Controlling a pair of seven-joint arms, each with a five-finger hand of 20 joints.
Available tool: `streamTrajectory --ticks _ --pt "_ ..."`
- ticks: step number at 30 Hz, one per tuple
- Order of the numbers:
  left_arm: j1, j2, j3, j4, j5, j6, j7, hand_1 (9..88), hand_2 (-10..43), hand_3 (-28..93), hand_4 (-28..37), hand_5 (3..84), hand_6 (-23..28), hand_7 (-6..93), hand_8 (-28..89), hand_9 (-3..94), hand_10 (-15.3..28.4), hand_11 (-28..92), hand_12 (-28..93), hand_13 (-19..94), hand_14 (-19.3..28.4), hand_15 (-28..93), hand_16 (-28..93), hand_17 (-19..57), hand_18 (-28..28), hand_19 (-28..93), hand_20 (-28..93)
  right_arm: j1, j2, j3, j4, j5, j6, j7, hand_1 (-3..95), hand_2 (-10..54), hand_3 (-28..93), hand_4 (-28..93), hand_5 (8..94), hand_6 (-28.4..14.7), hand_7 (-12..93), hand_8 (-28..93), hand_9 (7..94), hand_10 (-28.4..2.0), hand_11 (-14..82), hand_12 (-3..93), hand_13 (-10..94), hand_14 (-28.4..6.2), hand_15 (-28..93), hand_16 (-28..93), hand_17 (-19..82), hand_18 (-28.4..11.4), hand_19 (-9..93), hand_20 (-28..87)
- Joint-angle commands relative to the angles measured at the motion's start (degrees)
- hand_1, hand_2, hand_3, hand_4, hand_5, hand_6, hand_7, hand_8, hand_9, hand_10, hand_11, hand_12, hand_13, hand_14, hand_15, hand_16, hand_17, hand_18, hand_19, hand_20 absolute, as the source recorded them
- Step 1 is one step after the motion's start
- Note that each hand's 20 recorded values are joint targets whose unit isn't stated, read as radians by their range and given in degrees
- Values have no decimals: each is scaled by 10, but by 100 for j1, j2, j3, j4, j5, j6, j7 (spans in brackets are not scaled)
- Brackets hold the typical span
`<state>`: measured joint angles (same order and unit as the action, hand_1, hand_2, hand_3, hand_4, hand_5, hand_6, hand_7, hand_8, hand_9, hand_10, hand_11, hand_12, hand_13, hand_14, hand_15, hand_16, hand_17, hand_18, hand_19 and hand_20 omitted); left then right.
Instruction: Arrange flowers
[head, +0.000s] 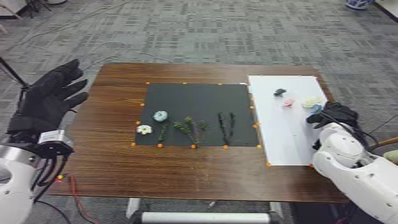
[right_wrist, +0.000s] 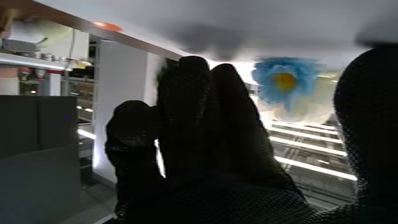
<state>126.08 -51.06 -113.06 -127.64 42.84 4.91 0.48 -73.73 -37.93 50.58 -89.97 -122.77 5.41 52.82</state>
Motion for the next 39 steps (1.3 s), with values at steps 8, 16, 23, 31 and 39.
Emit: streamTrajectory --ticks 8,16,23,31,39 --pt "-75 -26 66 3 8 45 -20 236 -16 675 -283 206 15 205 -101 159 88 185 183 57 122 410 -55 -130 184 372 111 409 -273 -558 554 -184 622 -393 305 -95 821 -282 514 -60 250 -113 510 -142 327 243 536 -119 789 308 322 -223 909 567" --pt "-56 -27 44 11 9 13 -34 236 -17 676 -283 207 16 204 -100 160 88 185 182 57 121 410 -54 -130 184 372 111 300 -237 -554 394 -173 587 -614 472 -95 757 -283 673 16 369 -25 749 -60 221 484 639 -72 760 339 354 -201 908 554" --pt "-40 -26 54 16 9 -21 -32 235 -17 676 -283 207 15 205 -101 160 88 184 181 57 121 411 -54 -130 184 372 111 301 -280 -424 209 -19 168 -297 347 -95 820 -283 598 -17 275 -140 595 -124 357 279 581 -94 757 354 334 -212 902 570" --pt "-74 -21 84 40 10 -44 -50 235 -17 677 -283 206 15 205 -101 160 88 184 181 57 121 411 -55 -130 184 372 111 284 -344 -307 168 199 22 -310 289 -95 818 -283 519 -75 251 -106 488 -160 318 258 529 -119 756 339 309 -224 895 571" --pt "-65 -19 73 40 7 -63 -64 236 -16 676 -283 206 15 206 -101 161 89 182 181 57 122 411 -54 -130 184 372 111 255 -371 -376 77 254 491 -596 277 -95 822 -283 463 -94 227 -98 455 -165 286 241 514 -123 764 321 303 -222 893 570"
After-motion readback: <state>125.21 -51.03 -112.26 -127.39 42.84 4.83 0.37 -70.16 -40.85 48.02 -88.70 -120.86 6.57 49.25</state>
